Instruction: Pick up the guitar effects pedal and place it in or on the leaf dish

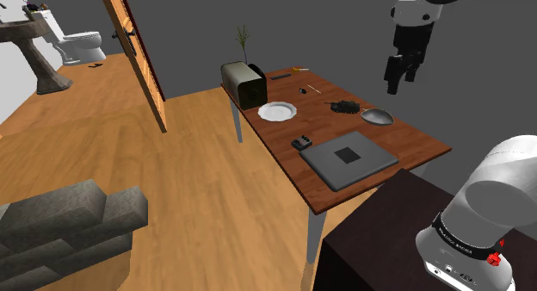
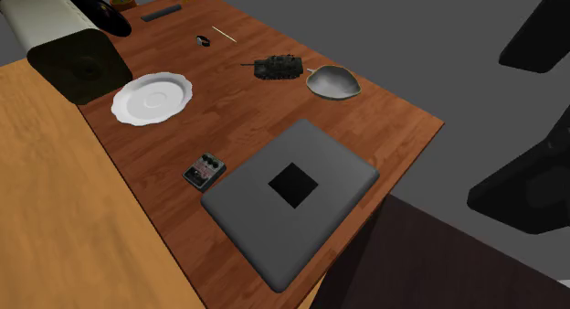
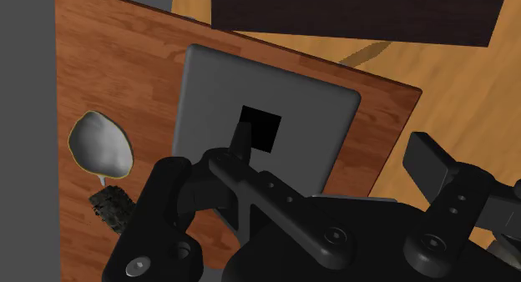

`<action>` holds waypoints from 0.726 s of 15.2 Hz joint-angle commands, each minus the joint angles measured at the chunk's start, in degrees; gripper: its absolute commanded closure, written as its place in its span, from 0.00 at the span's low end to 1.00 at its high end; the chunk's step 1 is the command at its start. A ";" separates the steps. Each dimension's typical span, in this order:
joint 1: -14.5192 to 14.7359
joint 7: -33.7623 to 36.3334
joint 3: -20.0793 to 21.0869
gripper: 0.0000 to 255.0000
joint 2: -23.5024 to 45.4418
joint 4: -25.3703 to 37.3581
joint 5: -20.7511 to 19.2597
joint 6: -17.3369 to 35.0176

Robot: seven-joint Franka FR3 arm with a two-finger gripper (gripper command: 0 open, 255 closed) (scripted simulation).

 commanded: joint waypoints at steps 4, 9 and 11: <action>-0.47 7.69 4.31 0.00 2.25 -2.77 0.90 5.26; -1.71 20.72 11.36 0.00 9.02 -4.84 1.20 13.92; -2.45 26.12 14.05 0.00 12.69 -4.74 0.67 17.16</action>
